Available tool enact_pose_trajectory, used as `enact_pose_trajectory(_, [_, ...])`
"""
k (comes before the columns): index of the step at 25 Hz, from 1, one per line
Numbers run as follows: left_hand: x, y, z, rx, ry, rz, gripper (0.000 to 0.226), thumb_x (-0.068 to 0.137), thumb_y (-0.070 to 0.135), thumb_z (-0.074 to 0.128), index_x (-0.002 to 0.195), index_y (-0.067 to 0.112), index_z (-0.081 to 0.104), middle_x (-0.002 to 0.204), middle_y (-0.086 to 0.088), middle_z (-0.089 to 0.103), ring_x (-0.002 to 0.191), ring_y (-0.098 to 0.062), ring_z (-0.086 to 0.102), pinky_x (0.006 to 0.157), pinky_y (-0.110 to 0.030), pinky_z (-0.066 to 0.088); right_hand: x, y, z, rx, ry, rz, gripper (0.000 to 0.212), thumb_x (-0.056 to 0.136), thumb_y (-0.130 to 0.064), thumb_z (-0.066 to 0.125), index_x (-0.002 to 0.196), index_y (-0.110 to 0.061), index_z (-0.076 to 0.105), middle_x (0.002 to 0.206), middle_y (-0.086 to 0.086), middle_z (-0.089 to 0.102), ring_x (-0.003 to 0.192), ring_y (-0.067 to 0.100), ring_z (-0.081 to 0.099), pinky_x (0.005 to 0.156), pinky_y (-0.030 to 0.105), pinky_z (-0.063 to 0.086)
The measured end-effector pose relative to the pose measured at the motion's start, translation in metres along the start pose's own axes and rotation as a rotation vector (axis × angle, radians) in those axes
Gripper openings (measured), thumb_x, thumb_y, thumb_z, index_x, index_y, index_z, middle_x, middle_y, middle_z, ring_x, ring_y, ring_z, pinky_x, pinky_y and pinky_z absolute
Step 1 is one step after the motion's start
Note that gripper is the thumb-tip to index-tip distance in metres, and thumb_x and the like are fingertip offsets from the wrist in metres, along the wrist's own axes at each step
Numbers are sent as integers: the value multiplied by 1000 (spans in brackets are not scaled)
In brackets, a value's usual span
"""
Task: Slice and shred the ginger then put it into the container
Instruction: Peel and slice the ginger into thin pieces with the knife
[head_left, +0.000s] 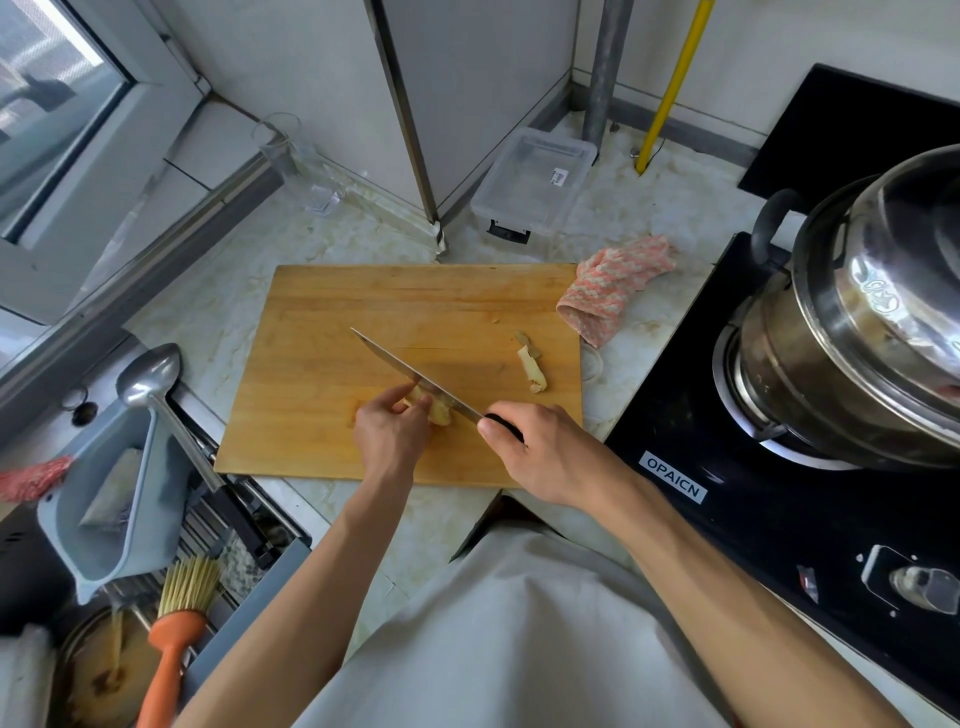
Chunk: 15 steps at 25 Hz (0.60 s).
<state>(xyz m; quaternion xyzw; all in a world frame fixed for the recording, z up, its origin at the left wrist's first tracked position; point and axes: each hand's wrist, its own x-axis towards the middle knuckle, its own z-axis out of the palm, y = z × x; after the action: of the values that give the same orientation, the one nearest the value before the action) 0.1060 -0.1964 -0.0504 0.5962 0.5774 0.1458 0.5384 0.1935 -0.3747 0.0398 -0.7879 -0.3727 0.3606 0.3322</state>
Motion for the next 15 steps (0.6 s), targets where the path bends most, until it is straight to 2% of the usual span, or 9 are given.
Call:
enact_pose_trajectory(8, [-2, 1, 4, -48, 50, -33, 32, 83, 17, 78, 115, 17, 73, 93, -8, 69, 82, -28, 72, 83, -44, 60, 6, -5, 4, -26, -19, 10, 34, 105, -40, 40, 88, -15, 54, 67, 1, 55, 67, 27, 52, 64, 46, 47])
enact_pose_trajectory(15, [-7, 1, 7, -90, 91, -50, 26, 84, 16, 78, 109, 18, 74, 81, -3, 66, 84, -35, 72, 80, -47, 60, 14, -5, 5, -45, -13, 0, 34, 105, -41, 39, 89, -15, 53, 73, 5, 59, 70, 29, 56, 66, 49, 52])
